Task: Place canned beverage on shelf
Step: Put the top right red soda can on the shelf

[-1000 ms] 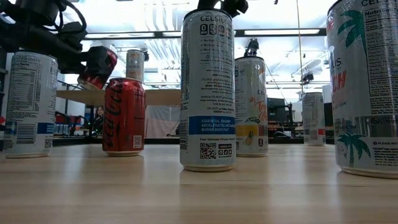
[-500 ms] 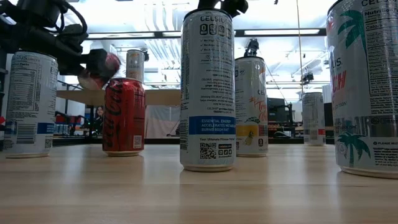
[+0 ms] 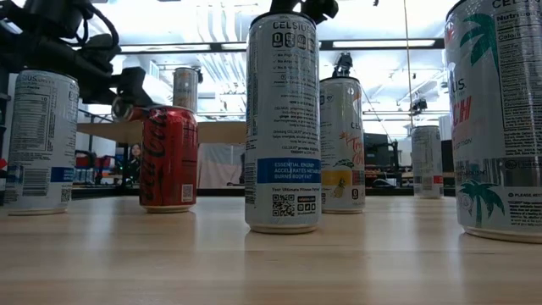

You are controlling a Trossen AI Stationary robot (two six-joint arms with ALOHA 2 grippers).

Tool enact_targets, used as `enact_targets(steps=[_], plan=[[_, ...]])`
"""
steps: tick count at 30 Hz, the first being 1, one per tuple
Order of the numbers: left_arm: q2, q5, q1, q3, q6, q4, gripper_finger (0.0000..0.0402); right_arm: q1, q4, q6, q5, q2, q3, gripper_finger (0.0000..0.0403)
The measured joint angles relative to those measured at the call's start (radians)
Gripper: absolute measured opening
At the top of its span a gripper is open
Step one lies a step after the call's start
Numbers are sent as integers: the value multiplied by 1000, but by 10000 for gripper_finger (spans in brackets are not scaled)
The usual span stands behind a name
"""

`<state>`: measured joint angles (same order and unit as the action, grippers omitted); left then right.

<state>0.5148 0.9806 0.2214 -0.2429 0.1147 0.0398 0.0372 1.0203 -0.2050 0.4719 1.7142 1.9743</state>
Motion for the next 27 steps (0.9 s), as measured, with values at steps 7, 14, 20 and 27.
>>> enact_targets(steps=[7, 14, 20, 27], plan=[[0, -3, -6, -1, 3, -33, 331, 0, 1, 0, -4, 0, 0, 379], [-15, -25, -30, -70, 3, -55, 331, 0, 29, -1, -10, -3, 6, 379], [-2, -38, -31, -251, 69, -249, 331, 1, 141, -1, -29, -6, 77, 379], [151, -77, -29, -564, 313, -715, 321, 28, 334, 20, -160, -7, 208, 379]])
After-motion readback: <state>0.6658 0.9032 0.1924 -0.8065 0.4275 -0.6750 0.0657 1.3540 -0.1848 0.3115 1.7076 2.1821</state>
